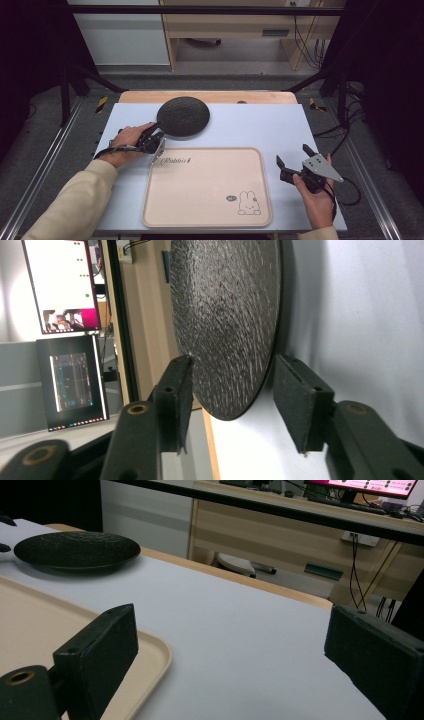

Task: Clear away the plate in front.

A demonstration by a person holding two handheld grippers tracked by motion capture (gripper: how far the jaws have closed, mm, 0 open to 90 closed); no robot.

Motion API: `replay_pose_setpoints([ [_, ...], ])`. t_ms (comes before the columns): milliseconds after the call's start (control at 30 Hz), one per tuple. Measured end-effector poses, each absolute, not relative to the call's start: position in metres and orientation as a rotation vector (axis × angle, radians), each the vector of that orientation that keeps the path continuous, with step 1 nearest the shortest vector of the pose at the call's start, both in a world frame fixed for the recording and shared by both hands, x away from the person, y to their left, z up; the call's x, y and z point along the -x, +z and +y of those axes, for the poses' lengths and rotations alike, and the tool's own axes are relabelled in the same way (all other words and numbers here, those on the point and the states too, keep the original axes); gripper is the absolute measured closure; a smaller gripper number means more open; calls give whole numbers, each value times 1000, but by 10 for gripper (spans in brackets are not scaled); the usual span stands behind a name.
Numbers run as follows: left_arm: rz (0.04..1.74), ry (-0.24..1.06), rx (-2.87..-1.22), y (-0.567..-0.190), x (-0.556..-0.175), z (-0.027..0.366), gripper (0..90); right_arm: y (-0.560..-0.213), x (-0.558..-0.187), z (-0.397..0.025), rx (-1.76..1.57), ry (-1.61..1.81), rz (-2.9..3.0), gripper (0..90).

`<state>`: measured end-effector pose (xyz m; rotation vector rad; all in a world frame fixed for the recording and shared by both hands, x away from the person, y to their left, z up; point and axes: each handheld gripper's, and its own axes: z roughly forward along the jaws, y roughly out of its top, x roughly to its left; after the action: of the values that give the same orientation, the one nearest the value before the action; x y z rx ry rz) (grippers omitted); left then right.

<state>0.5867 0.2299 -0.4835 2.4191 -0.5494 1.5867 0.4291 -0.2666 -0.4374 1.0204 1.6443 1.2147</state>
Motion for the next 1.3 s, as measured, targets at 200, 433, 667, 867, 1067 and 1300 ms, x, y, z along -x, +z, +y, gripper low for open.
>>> replay_pose_setpoints([
  [200, -556, 1579, -2428, -488, -587, 227, 529, -437, -429, -267, -1021, 1212, 1641, 74],
  [433, -542, 1577, -2424, -491, -590, 222, 550, -436, -429, -267, -1021, 1213, 1639, 76],
  [667, -546, 1568, -2428, -495, -592, 217, 567, -436, -428, -268, -1023, 1212, 1636, 77],
  [867, -542, 1584, -2423, -496, -595, 211, 593, -436, -429, -268, -1020, 1211, 1636, 78],
  [1067, -539, 1578, -2430, -499, -597, 210, 606, -436, -428, -268, -1023, 1211, 1635, 79],
  [1300, -533, 1571, -2432, -502, -600, 208, 621, -436, -429, -269, -1025, 1211, 1634, 80],
])
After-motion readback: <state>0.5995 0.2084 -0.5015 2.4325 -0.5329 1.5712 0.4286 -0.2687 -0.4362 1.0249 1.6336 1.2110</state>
